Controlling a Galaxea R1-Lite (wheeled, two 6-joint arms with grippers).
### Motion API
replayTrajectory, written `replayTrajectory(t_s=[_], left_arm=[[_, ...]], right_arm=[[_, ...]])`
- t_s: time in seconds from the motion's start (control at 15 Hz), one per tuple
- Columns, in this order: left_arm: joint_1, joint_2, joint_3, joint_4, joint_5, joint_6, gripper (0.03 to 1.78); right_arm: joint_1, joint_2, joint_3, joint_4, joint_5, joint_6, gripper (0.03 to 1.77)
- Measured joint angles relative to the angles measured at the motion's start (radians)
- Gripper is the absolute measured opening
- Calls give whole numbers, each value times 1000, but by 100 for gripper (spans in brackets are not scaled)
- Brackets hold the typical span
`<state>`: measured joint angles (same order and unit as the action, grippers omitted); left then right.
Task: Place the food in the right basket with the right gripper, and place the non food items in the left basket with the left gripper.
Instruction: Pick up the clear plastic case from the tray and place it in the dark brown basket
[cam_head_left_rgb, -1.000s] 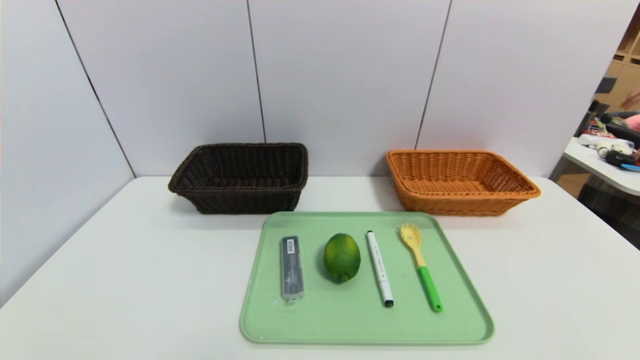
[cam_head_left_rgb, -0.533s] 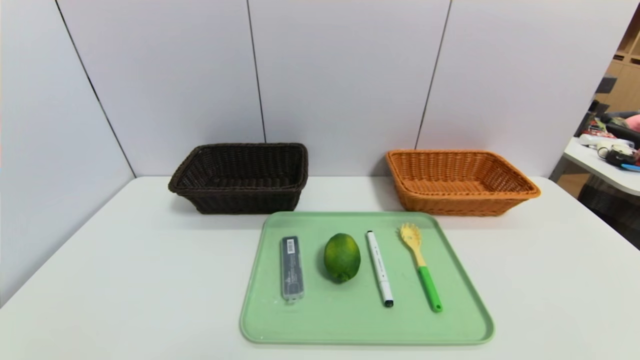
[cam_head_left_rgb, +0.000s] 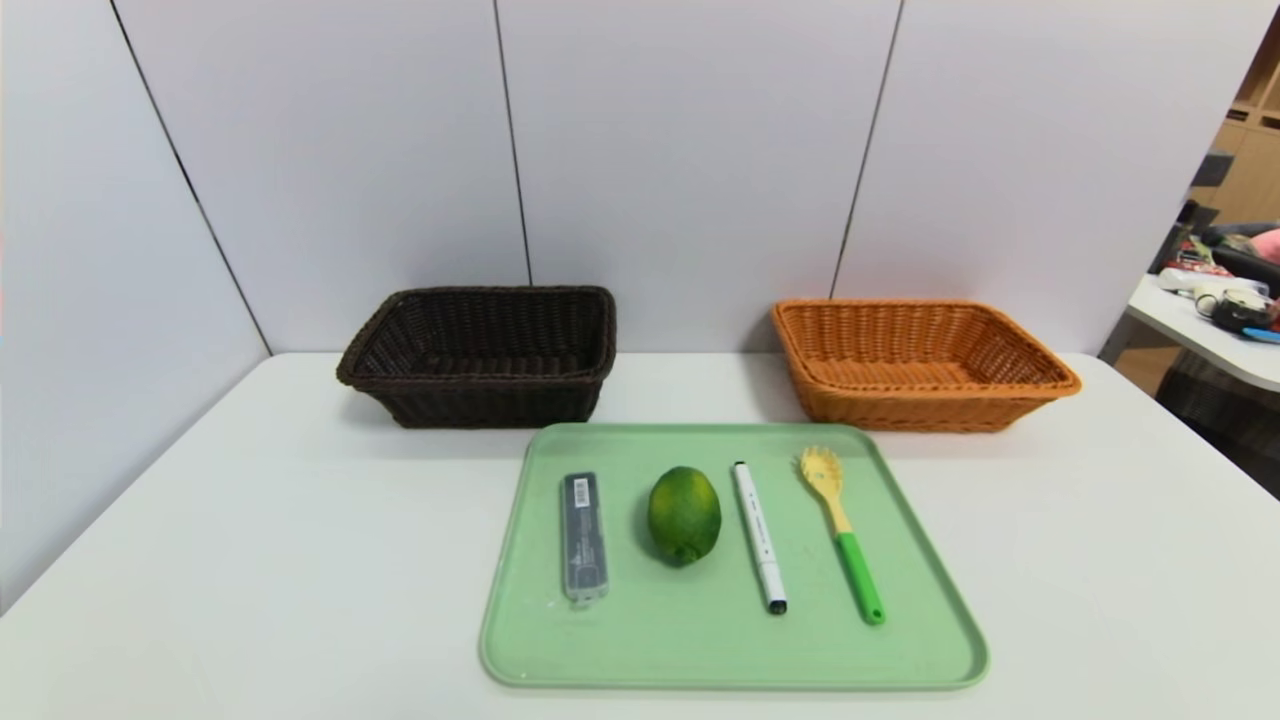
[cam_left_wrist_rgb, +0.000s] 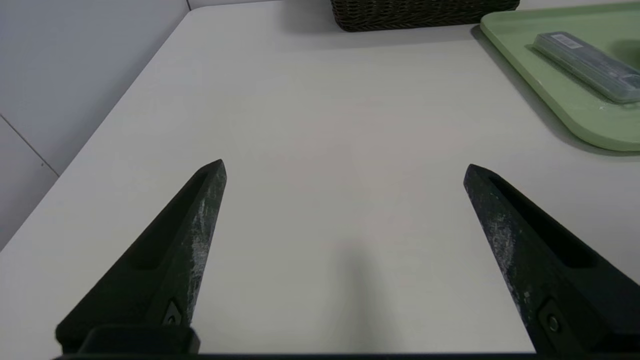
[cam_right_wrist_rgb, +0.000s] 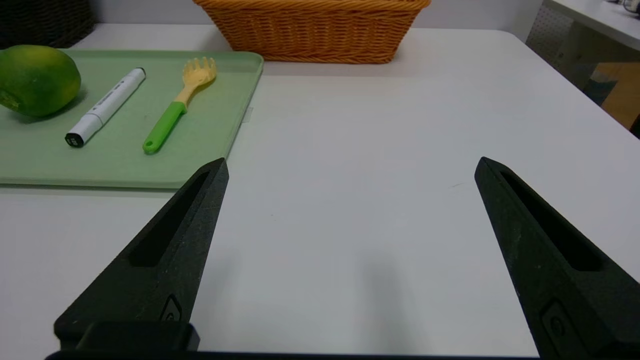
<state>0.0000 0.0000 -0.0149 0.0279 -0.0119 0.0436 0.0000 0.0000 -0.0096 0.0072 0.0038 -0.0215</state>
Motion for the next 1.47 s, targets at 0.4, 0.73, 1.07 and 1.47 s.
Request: replayTrajectory(t_s=[0.4, 0.73, 1.07, 1.47], left_arm=[[0, 108, -201, 188, -3, -23, 169], [0, 379, -419, 254, -6, -28, 169], [0, 661, -662, 393, -91, -21, 169], [-99, 982, -776, 390, -111, -10, 169]], right_arm=[[0, 83, -252, 268, 83, 3, 170], [0, 329, -416, 357, 98, -6, 170], [-1, 613, -570, 372, 99, -8, 170], [0, 859, -721, 497, 135, -4, 170]])
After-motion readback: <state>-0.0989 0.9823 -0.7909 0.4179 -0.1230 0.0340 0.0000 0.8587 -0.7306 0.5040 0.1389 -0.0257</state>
